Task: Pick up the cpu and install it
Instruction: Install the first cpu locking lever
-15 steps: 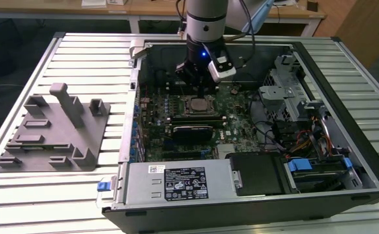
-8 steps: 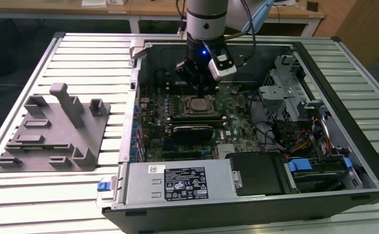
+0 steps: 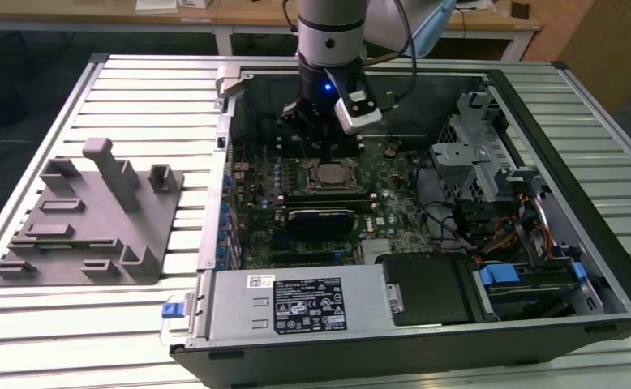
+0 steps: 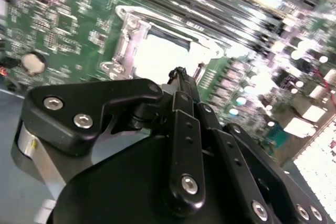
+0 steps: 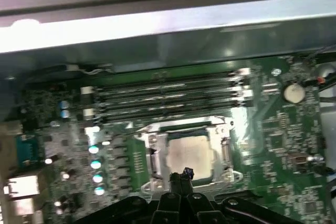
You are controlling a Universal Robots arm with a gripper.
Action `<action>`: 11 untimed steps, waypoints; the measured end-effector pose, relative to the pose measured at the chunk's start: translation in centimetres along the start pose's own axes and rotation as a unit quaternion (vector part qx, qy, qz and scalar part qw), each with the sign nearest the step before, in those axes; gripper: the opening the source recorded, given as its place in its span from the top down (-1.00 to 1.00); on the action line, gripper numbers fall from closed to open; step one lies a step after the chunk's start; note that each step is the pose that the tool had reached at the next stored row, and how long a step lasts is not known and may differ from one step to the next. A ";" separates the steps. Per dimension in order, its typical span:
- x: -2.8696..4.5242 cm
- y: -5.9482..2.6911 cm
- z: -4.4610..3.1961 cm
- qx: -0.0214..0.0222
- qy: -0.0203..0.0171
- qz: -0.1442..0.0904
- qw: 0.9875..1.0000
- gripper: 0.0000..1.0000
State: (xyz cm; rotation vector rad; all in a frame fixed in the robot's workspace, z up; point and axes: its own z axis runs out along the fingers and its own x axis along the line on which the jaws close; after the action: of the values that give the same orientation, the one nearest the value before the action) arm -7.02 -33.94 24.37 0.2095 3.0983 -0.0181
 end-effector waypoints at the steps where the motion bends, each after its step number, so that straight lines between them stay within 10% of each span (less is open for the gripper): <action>1: 0.40 -0.05 -0.01 0.000 0.000 0.000 1.000 0.79; 11: 4.47 -0.61 -0.11 0.000 -0.001 0.000 1.000 0.79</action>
State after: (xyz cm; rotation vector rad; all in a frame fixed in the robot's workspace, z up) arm -11.53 -33.94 24.32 0.2105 3.0966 -0.0171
